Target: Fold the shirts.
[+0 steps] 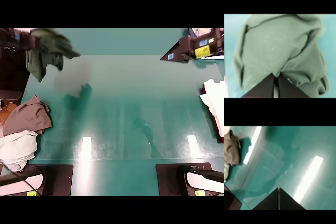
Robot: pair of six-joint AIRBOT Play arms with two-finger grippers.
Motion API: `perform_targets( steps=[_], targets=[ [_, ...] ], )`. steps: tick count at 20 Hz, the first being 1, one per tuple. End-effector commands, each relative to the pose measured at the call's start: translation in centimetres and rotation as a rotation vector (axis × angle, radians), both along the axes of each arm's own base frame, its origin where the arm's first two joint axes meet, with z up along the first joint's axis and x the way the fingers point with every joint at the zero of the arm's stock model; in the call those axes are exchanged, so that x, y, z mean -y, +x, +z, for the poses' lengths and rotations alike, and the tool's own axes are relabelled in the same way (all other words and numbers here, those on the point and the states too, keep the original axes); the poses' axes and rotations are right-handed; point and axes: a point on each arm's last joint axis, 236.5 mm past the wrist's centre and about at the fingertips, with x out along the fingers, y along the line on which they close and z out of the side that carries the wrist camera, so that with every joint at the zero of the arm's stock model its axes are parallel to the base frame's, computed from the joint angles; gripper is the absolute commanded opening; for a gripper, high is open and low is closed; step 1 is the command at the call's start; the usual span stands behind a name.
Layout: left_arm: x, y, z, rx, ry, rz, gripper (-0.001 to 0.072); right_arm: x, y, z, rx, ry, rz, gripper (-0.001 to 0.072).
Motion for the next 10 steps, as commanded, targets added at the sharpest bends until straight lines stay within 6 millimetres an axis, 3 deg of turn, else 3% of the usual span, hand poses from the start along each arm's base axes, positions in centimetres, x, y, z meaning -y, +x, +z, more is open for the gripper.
perform_targets(
  steps=[1,3,5,7,10],
  targets=[
    [10.7,-9.2,7.5,0.091,-0.143,-0.435,0.0026,0.0,0.1,3.8,0.111,0.003,-0.004,0.0019],
    [14.9,-13.5,7.8,0.052,-0.190,-0.648,0.0026,0.0,0.0,5.7,0.167,0.005,-0.004,0.0020],
    [16.7,-15.0,5.9,-0.018,-0.172,-0.724,0.0026,0.0,-0.3,7.4,0.214,0.004,-0.002,0.0020],
    [17.8,-15.0,2.2,-0.109,-0.151,-0.754,0.0026,-0.1,-0.6,8.3,0.241,0.006,0.001,0.0020],
    [18.5,-14.3,-6.6,-0.339,-0.168,-0.739,0.0027,-0.1,-1.4,7.9,0.225,0.010,0.001,0.0019]
  ],
)
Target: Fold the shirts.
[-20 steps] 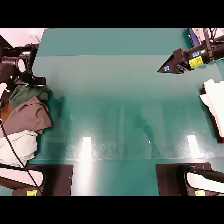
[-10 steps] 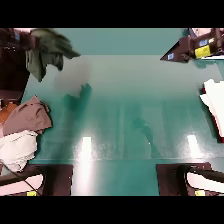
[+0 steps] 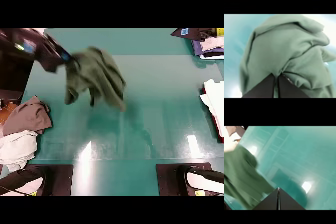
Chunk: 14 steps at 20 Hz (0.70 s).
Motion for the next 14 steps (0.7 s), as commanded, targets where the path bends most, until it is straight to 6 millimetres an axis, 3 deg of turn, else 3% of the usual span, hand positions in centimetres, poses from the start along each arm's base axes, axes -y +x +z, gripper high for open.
perform_targets(
  steps=[1,2,4,7,9,11,14],
  targets=[
    [1.5,-0.3,-8.6,-0.198,0.043,-0.043,0.0027,0.0,-0.9,-0.1,-0.006,0.002,-0.001,0.0019],
    [1.3,1.0,-11.6,-0.228,0.060,-0.002,0.0078,0.0,-1.1,-0.5,-0.019,0.002,-0.003,0.0020],
    [-0.1,3.5,-15.5,-0.269,0.113,0.124,0.0563,0.0,-1.5,-1.4,-0.047,0.001,-0.003,0.0019],
    [-4.1,4.3,-16.5,-0.370,0.122,0.272,0.0582,0.0,-1.5,-2.6,-0.079,0.002,-0.005,0.0020],
    [-6.3,2.2,-17.7,-0.509,0.137,0.299,0.0581,0.0,-1.2,-3.0,-0.089,0.007,-0.010,0.0020],
    [-6.2,-0.4,-19.7,-0.613,0.107,0.295,0.0532,0.0,-1.1,-3.5,-0.102,0.008,-0.012,0.0020],
    [-3.5,-3.6,-23.4,-0.741,-0.055,0.338,0.0532,0.0,-1.1,-4.8,-0.138,0.009,-0.013,0.0020]
  ],
)
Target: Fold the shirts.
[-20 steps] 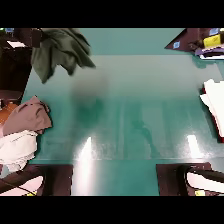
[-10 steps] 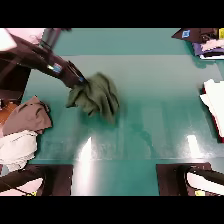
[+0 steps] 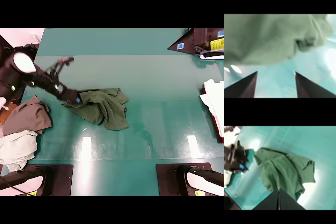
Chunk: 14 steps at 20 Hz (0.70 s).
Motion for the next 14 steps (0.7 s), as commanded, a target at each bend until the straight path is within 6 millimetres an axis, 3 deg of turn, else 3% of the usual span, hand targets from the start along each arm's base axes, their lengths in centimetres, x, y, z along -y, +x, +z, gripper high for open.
perform_targets(
  steps=[1,4,7,14],
  targets=[
    [2.2,-3.4,-3.8,-0.148,-0.168,0.145,0.0532,-0.1,0.1,-1.5,-0.042,0.003,-0.001,0.0019],
    [3.5,-5.5,-7.7,-0.247,-0.264,0.270,0.0533,0.0,0.1,-2.9,-0.079,0.004,-0.004,0.0020],
    [4.0,-5.9,-10.3,-0.233,-0.258,0.342,0.0534,-0.1,0.1,-3.9,-0.108,0.005,-0.006,0.0020],
    [6.6,-2.1,-10.7,-0.059,-0.263,0.474,0.0532,-0.1,0.2,-5.0,-0.136,0.007,-0.010,0.0019]
  ],
)
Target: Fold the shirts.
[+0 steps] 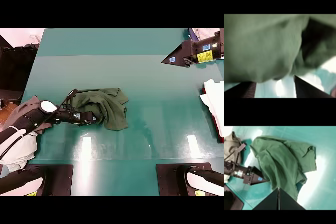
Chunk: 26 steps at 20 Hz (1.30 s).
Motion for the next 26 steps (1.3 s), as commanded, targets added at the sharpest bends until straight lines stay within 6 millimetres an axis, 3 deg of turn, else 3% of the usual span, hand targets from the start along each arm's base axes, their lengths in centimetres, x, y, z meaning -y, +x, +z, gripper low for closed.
perform_targets(
  steps=[1,2,3,4,5,9,13,14,15,16,18,21,23,26],
  targets=[
    [0.5,2.2,-0.2,0.048,0.005,0.129,0.0531,0.0,-0.1,-0.3,-0.009,0.000,0.000,0.0020],
    [0.5,2.4,-0.1,0.044,-0.002,0.145,0.0505,0.0,-0.1,-0.3,-0.010,0.000,0.001,0.0020],
    [0.5,2.5,0.0,0.048,-0.001,0.145,0.0343,0.0,-0.2,-0.4,-0.013,-0.001,0.003,0.0019],
    [0.5,2.5,0.0,0.048,-0.001,0.144,0.0128,0.0,-0.3,-0.4,-0.016,-0.003,0.007,0.0019],
    [0.6,2.3,0.1,0.045,-0.004,0.137,0.0034,0.0,-0.4,-0.5,-0.022,-0.005,0.011,0.0020],
    [1.2,1.3,2.8,0.103,0.026,-0.027,0.0025,-0.4,-1.3,-2.0,-0.061,-0.040,0.038,0.0019],
    [-0.9,0.6,8.9,0.306,0.187,-0.261,0.0026,-2.1,-3.6,-9.5,-0.189,-0.104,0.051,0.0039],
    [-1.8,0.4,10.3,0.348,0.237,-0.302,0.0026,-2.9,-4.4,-11.9,-0.229,-0.103,0.055,0.0228],
    [-2.7,0.3,11.4,0.382,0.290,-0.337,0.0026,-3.7,-5.1,-14.3,-0.267,-0.107,0.058,0.0506],
    [-3.4,0.4,12.1,0.401,0.326,-0.356,0.0026,-4.6,-6.0,-17.1,-0.308,-0.116,0.063,0.0613],
    [-3.9,0.2,12.7,0.409,0.350,-0.373,0.0027,-6.2,-7.5,-22.0,-0.371,-0.141,0.068,0.0613],
    [-3.9,0.0,12.5,0.398,0.351,-0.377,0.0027,-8.4,-9.7,-27.8,-0.450,-0.195,0.106,0.0593],
    [-3.9,-0.1,12.4,0.395,0.351,-0.378,0.0027,-9.7,-10.8,-30.3,-0.483,-0.226,0.145,0.0591],
    [-4.0,-0.2,12.4,0.389,0.351,-0.383,0.0027,-11.6,-11.6,-31.9,-0.502,-0.220,0.167,0.0571]
  ],
)
